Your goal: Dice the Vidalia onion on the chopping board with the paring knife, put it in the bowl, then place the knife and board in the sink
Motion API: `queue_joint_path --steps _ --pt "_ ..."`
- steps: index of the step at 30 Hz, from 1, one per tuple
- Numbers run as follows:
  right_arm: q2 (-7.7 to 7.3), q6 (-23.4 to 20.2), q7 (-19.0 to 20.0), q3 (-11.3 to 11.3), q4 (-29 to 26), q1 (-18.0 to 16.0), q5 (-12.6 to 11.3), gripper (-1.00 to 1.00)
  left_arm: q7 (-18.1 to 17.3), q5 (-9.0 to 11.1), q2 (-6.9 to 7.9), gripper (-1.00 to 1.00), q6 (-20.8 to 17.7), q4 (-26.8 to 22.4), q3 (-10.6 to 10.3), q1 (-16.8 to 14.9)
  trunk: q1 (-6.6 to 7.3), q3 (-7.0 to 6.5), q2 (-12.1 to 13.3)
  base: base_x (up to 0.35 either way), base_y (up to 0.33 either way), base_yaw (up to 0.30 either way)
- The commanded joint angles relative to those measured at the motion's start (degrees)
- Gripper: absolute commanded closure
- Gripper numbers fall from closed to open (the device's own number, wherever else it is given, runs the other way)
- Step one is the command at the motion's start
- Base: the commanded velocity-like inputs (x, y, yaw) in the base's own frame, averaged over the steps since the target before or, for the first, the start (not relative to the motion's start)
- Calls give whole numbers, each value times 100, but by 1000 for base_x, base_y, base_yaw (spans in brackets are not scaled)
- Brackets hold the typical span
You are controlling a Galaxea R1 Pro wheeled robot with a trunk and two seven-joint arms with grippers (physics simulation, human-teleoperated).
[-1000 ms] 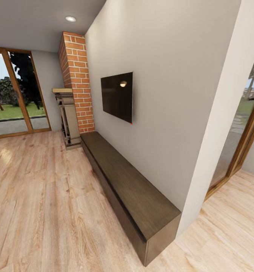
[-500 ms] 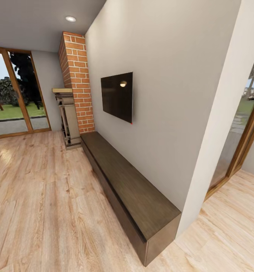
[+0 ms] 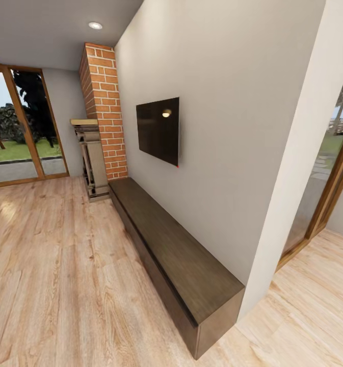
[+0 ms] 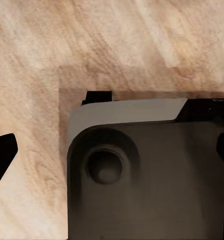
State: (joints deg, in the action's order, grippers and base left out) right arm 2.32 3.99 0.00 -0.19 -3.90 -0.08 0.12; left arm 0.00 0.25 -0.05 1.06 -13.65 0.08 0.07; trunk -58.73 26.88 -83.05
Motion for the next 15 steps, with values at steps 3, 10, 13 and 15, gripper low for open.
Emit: queue_joint_path --steps 3,10,13,15 --pt "-3 441 -5 0 -118 0 7 -100 0 2 -2 -100 18 -237 1 0 0 5 -2 0 0 0" --pt "-11 1454 -40 -6 -676 0 14 -100 -7 -4 18 -100 49 -967 -14 -7 0 5 -2 0 0 0" --pt "-12 1532 -219 -7 -1550 0 20 -100 -8 -11 44 -100 260 -1429 -16 -14 0 5 -2 0 0 0" --pt "-9 1539 -429 -7 -2008 0 18 -100 -4 -14 47 -100 308 -1671 -16 -15 0 5 -2 0 0 0"
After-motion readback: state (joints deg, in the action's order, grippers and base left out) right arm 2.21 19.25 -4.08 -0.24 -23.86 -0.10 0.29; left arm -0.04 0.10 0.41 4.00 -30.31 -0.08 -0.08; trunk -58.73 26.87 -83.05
